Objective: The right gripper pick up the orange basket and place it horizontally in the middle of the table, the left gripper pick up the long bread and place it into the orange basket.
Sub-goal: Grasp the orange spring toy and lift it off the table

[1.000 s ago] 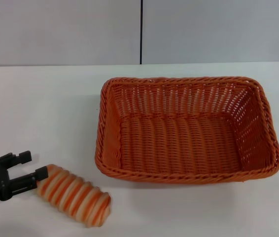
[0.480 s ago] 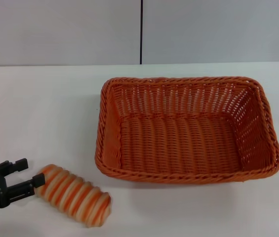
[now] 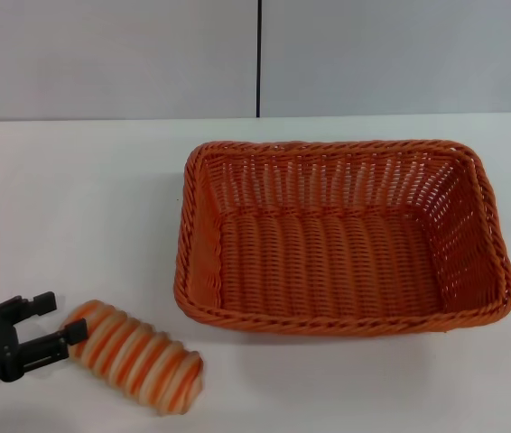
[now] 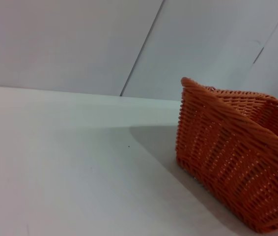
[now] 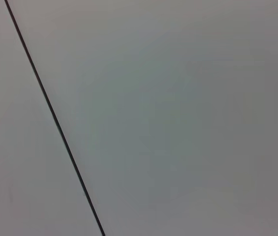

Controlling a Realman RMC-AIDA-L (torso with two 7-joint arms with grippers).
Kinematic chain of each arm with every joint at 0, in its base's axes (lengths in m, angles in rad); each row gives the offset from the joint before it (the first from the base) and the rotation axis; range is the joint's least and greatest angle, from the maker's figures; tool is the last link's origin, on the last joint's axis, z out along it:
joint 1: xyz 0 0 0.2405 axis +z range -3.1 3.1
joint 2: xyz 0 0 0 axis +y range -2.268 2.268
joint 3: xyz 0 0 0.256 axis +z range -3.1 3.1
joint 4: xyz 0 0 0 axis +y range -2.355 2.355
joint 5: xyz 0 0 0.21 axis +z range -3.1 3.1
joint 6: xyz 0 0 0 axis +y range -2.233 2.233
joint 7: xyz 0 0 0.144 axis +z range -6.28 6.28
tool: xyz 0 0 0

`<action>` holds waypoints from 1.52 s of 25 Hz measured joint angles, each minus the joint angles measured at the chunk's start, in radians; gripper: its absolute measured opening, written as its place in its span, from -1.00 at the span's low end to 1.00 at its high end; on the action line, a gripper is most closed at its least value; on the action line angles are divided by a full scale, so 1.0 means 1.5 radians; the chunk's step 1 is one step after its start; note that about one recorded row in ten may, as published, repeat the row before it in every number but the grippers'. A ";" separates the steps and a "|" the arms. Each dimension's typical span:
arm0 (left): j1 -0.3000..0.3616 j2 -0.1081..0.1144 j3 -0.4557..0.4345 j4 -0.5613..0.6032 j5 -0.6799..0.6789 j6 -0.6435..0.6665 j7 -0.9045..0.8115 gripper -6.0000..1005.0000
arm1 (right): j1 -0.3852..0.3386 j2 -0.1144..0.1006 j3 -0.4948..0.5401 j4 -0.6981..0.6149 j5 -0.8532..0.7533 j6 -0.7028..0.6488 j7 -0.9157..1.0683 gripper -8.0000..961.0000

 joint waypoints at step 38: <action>-0.011 -0.011 -0.004 -0.001 0.029 0.023 0.005 -0.13 | -0.017 0.002 0.006 0.004 0.006 0.037 0.016 -0.05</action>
